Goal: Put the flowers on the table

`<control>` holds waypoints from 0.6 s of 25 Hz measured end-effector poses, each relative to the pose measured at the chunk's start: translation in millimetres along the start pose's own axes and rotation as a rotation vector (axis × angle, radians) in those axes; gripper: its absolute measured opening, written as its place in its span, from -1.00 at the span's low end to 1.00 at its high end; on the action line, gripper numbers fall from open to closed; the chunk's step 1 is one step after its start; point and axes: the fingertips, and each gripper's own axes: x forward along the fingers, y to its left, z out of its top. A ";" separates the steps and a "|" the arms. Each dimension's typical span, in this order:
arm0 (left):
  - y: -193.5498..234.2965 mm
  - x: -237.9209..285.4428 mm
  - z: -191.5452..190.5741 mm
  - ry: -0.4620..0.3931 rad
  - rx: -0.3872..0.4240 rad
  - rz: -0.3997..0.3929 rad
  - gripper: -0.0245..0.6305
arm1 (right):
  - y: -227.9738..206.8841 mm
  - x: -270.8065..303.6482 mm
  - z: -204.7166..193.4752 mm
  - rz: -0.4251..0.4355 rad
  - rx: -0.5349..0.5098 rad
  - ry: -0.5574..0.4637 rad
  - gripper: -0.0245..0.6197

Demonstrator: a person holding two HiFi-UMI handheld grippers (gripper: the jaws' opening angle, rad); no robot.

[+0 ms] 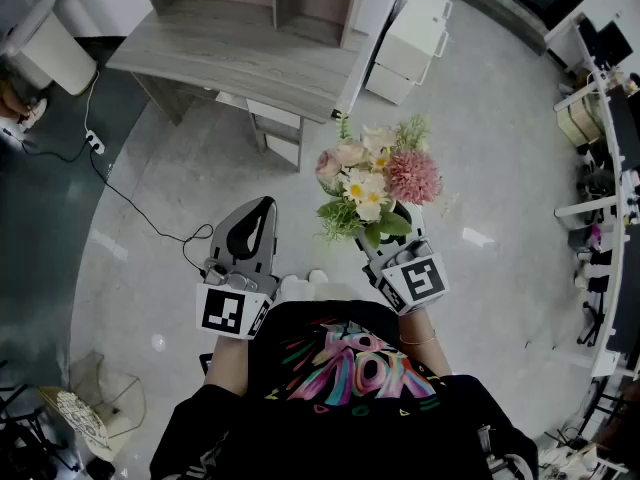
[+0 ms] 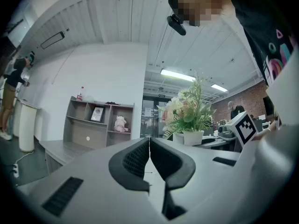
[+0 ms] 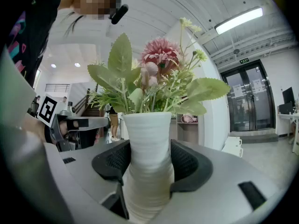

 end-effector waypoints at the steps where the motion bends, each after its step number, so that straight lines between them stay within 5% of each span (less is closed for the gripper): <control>1: -2.1 0.8 -1.2 -0.001 0.002 0.001 -0.85 | -1.1 -1.2 -1.1 0.003 0.001 -0.003 -0.08; 15: -30.3 7.0 -9.5 -0.014 0.029 0.025 -0.85 | -15.3 -15.8 -12.5 0.049 0.037 -0.031 -0.08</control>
